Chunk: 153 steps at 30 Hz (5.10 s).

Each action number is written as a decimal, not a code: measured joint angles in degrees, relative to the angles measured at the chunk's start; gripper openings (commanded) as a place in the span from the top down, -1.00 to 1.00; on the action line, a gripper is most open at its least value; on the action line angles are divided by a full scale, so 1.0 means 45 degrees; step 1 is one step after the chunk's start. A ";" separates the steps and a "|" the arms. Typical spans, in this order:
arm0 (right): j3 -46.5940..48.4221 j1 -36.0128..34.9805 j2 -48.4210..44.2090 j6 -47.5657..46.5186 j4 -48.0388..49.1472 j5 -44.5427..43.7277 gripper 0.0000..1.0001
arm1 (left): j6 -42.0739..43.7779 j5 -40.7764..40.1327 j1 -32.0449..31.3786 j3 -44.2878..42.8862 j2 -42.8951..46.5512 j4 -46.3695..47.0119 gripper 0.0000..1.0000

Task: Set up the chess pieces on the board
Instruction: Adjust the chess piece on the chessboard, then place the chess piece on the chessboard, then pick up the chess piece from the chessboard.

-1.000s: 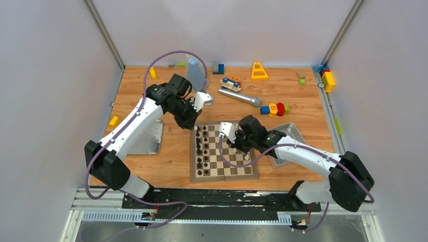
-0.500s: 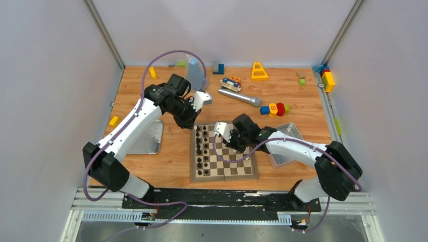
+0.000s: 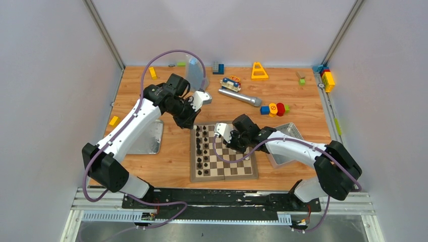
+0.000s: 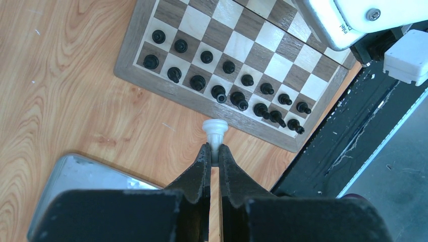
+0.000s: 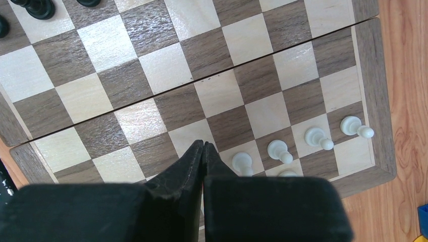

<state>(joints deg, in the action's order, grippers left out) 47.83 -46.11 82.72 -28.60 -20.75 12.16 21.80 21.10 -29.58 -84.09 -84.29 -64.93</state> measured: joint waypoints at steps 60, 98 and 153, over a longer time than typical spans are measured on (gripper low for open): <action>0.0185 0.8140 -0.6188 0.2487 -0.0908 0.2526 0.95 | 0.0680 -0.2263 -0.3813 -0.7533 -0.9170 -0.4255 0.77; 0.0500 0.8451 -0.6135 0.2501 -0.1972 0.4313 0.29 | 0.0529 -0.3215 -0.4260 -0.6679 -0.7635 -0.3118 -0.40; 0.4347 0.1423 0.3813 -0.0568 -0.2171 0.2987 0.97 | -0.0476 -0.0733 0.2453 0.0039 0.0957 0.0355 -0.51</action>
<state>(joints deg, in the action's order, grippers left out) 67.40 -39.70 99.88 -31.16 -30.52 25.61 19.66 17.80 -18.55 -83.92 -79.99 -63.33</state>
